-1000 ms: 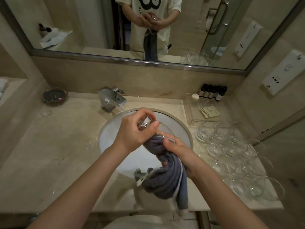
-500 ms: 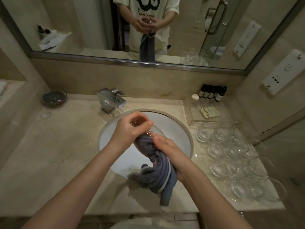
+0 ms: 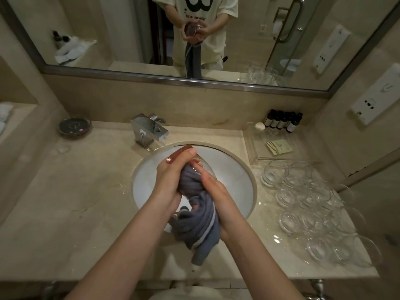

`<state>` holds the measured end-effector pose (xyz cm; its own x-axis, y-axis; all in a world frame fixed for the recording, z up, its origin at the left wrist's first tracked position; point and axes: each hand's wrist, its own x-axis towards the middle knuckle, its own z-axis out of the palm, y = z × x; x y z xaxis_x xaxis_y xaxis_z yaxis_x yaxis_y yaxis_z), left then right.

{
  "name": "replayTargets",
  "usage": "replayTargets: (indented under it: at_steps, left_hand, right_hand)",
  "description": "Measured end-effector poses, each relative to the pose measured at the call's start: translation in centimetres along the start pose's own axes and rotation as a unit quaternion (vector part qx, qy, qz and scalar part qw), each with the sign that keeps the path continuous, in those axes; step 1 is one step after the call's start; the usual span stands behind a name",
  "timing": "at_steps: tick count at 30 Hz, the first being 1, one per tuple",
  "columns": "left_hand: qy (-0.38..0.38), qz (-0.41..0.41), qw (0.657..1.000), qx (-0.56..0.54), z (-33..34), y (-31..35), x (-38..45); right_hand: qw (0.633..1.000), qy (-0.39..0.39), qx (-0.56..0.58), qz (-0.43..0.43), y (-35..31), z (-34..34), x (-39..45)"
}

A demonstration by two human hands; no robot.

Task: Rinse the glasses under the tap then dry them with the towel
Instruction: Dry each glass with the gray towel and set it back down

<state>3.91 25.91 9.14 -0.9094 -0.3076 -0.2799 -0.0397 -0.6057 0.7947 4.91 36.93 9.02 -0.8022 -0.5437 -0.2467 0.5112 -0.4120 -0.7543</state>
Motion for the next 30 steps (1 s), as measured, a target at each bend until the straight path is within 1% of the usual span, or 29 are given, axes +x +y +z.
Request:
replayTargets:
  at_steps: [1, 2, 4, 6, 7, 9, 11, 14, 16, 18, 20, 22, 23, 25, 26, 27, 29, 30]
  left_hand:
    - [-0.019, -0.019, 0.999, -0.033, -0.3, -0.1, 0.0]
    - [-0.043, -0.048, 0.996, -0.067, -0.5, -0.2, -0.1]
    - [-0.078, -0.093, 0.987, -0.108, -1.0, -0.4, -0.4]
    - [-0.084, -0.119, 0.983, -0.112, -1.6, -0.5, -0.4]
    - [-0.08, -0.13, 0.985, -0.081, -2.1, -0.7, -0.3]
    - [-0.057, -0.137, 0.988, 0.035, -3.1, -0.4, -0.4]
    - [-0.012, -0.149, 0.98, 0.129, -4.0, 0.3, -0.6]
    - [-0.004, -0.176, 0.963, 0.205, -4.4, 1.0, -0.6]
    - [0.017, -0.132, 0.966, 0.22, -4.3, 0.3, -0.7]
    - [0.07, -0.075, 0.977, 0.188, -4.1, -0.6, -1.0]
    - [0.101, -0.009, 0.983, 0.154, -4.6, -1.6, -1.2]
    - [0.098, 0.069, 0.984, 0.135, -5.4, -2.4, -1.2]
    - [0.086, 0.101, 0.982, 0.138, -5.9, -2.6, -1.2]
    - [0.059, 0.132, 0.977, 0.155, -6.4, -2.4, -1.4]
    - [0.047, 0.121, 0.977, 0.167, -6.7, -2.1, -1.4]
    - [0.033, 0.088, 0.978, 0.185, -6.8, -1.5, -1.4]
    - [0.011, -0.045, 0.973, 0.224, -6.7, 0.7, -1.4]
    - [0.002, -0.107, 0.964, 0.243, -6.7, 1.7, -1.4]
  right_hand:
    - [0.998, -0.018, 0.046, 0.025, -0.3, 0.0, 0.0]
    - [0.996, -0.037, 0.066, 0.039, -0.4, 0.0, -0.1]
    - [0.996, -0.043, 0.062, 0.042, -0.6, 0.0, -0.2]
    - [0.998, -0.028, 0.047, 0.043, -0.8, 0.0, -0.1]
    - [0.999, -0.024, 0.013, 0.038, -0.8, -0.3, 0.0]
    - [0.994, -0.019, -0.106, 0.014, -0.9, -1.2, 0.2]
    - [0.974, -0.03, -0.223, -0.003, -1.0, -2.0, 0.3]
    - [0.936, -0.075, -0.343, 0.011, -0.6, -2.6, 0.4]
    - [0.919, -0.095, -0.381, 0.034, 0.1, -2.3, 0.5]
    - [0.925, -0.095, -0.364, 0.044, 0.6, -2.0, 0.6]
    - [0.955, -0.089, -0.272, 0.073, 0.8, -1.7, 0.5]
    - [0.979, -0.076, -0.139, 0.127, 0.8, -1.4, 0.5]
    - [0.983, -0.069, -0.089, 0.146, 0.9, -1.4, 0.6]
    - [0.984, -0.07, -0.058, 0.155, 1.1, -1.3, 0.7]
    - [0.984, -0.077, -0.067, 0.148, 1.2, -1.2, 0.8]
    - [0.983, -0.082, -0.089, 0.137, 1.2, -1.2, 0.8]
    - [0.977, -0.092, -0.158, 0.112, 1.1, -1.2, 1.0]
    - [0.97, -0.103, -0.193, 0.105, 1.1, -1.1, 1.1]
